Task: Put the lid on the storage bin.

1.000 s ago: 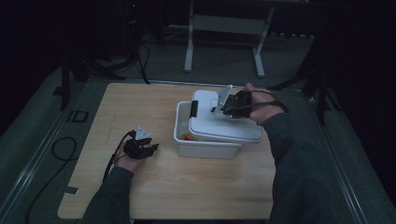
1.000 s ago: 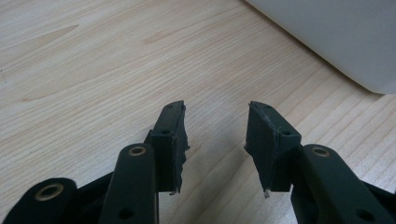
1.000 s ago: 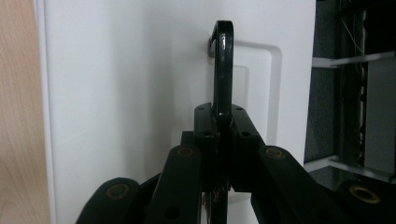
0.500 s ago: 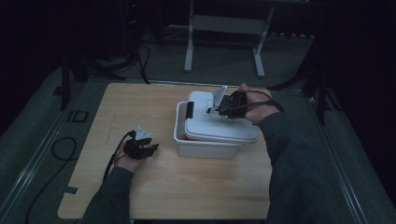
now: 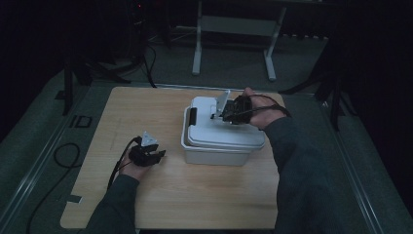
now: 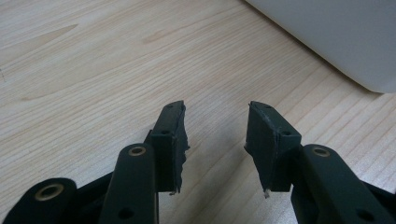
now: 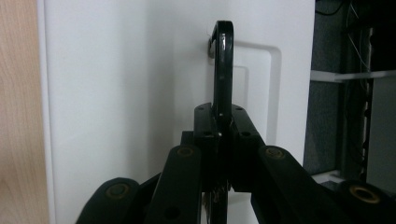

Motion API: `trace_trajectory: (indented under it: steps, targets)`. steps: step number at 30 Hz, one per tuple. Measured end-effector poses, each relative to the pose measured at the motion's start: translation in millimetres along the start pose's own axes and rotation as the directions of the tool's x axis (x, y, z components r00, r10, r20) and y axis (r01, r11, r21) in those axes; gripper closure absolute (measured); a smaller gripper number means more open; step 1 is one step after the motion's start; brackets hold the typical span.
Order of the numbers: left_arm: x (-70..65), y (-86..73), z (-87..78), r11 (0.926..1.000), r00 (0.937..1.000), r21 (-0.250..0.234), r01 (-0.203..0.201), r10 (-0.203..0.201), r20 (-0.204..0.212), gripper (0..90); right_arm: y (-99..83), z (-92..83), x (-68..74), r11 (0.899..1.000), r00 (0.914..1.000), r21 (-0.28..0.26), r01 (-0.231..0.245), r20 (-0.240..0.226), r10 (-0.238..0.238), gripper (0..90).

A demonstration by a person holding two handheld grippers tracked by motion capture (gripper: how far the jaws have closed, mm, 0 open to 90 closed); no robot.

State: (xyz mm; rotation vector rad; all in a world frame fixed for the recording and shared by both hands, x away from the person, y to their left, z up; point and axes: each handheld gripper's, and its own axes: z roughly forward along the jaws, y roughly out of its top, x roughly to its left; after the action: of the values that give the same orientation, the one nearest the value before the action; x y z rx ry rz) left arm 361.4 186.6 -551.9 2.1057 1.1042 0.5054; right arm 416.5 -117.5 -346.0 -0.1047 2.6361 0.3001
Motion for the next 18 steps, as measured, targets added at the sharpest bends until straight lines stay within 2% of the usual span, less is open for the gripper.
trace_trajectory:
  steps: [5,18]
  targets:
    - [0.1,-0.1,0.2,1.0000,1.0000,0.002,-0.002,0.002,0.000,57.2,3.0,0.3,-0.4,1.000,1.0000,-0.018,-0.003,-0.002,0.003,84.2]
    - [0.8,-0.6,0.8,1.0000,1.0000,0.006,0.003,-0.003,-0.001,57.2,8.6,6.4,0.5,1.000,0.9997,-0.005,0.018,-0.014,-0.018,84.2]
